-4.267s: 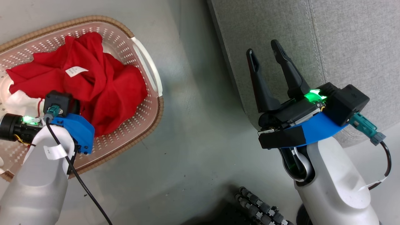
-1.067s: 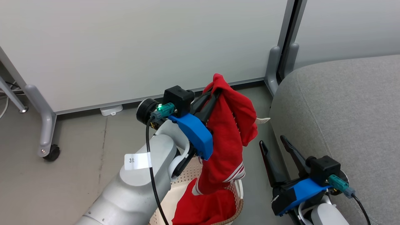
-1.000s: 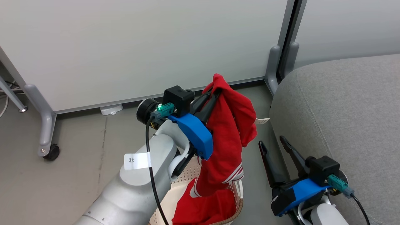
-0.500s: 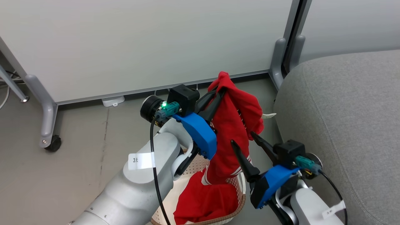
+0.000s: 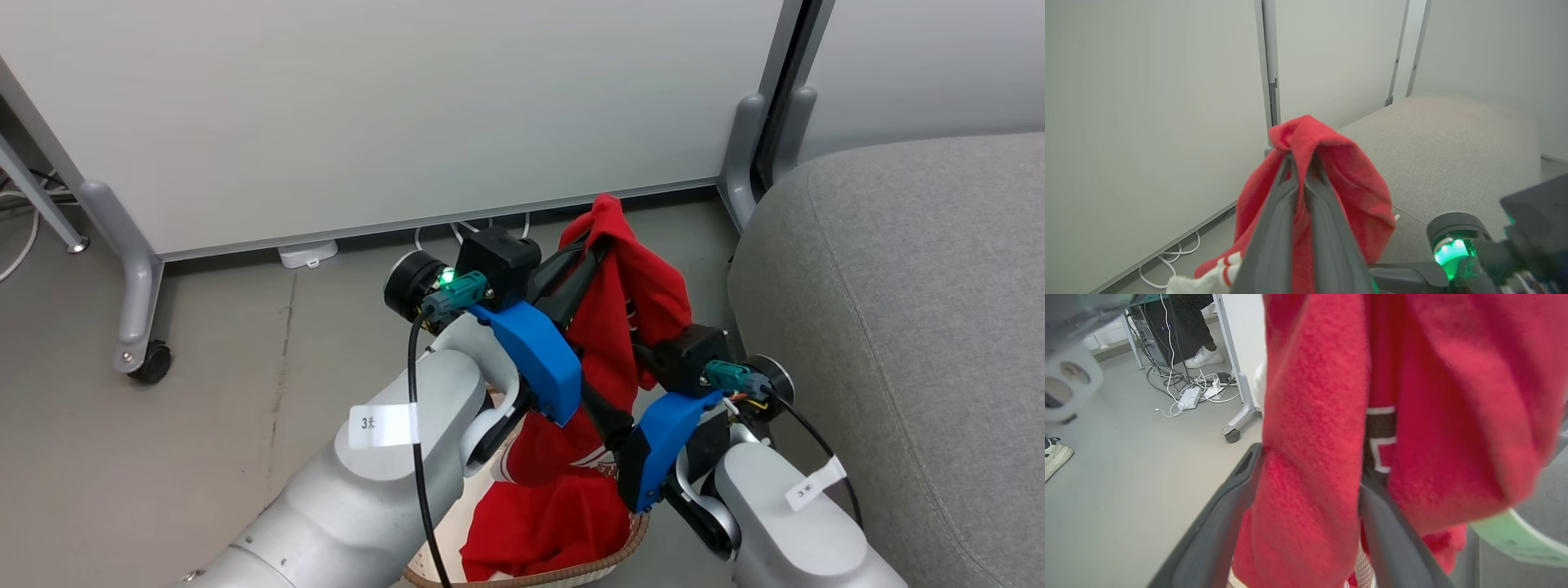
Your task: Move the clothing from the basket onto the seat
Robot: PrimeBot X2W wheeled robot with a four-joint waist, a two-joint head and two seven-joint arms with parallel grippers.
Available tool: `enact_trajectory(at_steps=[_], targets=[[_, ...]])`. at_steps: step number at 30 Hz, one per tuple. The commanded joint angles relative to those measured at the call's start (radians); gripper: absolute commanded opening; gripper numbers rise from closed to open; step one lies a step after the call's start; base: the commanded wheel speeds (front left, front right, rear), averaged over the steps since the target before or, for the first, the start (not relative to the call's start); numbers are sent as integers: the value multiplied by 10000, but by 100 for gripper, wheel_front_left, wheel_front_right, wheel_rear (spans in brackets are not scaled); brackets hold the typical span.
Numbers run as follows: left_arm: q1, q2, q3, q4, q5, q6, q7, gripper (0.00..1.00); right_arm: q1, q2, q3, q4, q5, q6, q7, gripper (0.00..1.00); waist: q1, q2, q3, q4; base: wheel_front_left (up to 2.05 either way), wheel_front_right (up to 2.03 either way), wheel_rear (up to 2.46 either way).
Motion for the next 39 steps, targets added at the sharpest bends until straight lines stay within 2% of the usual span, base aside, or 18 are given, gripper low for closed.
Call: enact_trajectory(at_steps=[1, 7, 8, 9, 10, 33, 35, 36, 39], targets=[[-141, -4, -33, -2, -66, 70, -55, 0, -234, -22, 123, 162, 105, 1, -88, 100, -1, 0, -7, 5, 0, 0, 0], [-214, -1, -345, 58, -257, 81, -121, 0, -958, -20, 899, 1183, 707, 1, -474, 100, -1, 0, -136, 49, 0, 0, 0], [-217, -5, -396, 60, -306, 88, -122, 0, -1015, -20, 980, 1319, 784, 1, -528, 87, -1, 0, -163, 57, 0, 0, 0], [-216, -5, -444, 63, -323, 94, -125, 0, -1067, -20, 1046, 1448, 866, 1, -564, 41, -1, 0, -192, 65, 0, 0, 0], [-212, -5, -491, 73, -366, 107, -136, 0, -1112, -22, 1109, 1564, 931, 1, -633, 0, -1, 0, -226, 69, 0, 0, 0], [-337, -5, -904, 414, -836, 223, -307, 0, -1528, -20, 1952, 2676, 1751, 1, -1390, 0, -1, 0, -536, -190, 0, 0, 0], [-338, -3, -934, 462, -892, 208, -304, 47, -1567, -20, 2008, 2719, 1794, 1, -1407, 0, -1, 0, -534, -204, 0, 0, 0], [-351, -4, -951, 481, -912, 200, -302, 100, -1589, -20, 2035, 2740, 1823, 1, -1413, 0, -1, 0, -532, -210, 0, 0, 0], [-373, -4, -1003, 562, -926, 181, -312, 100, -1617, -20, 2096, 2808, 1875, 1, -1477, 0, -1, 0, -525, -216, 0, 0, 0]])
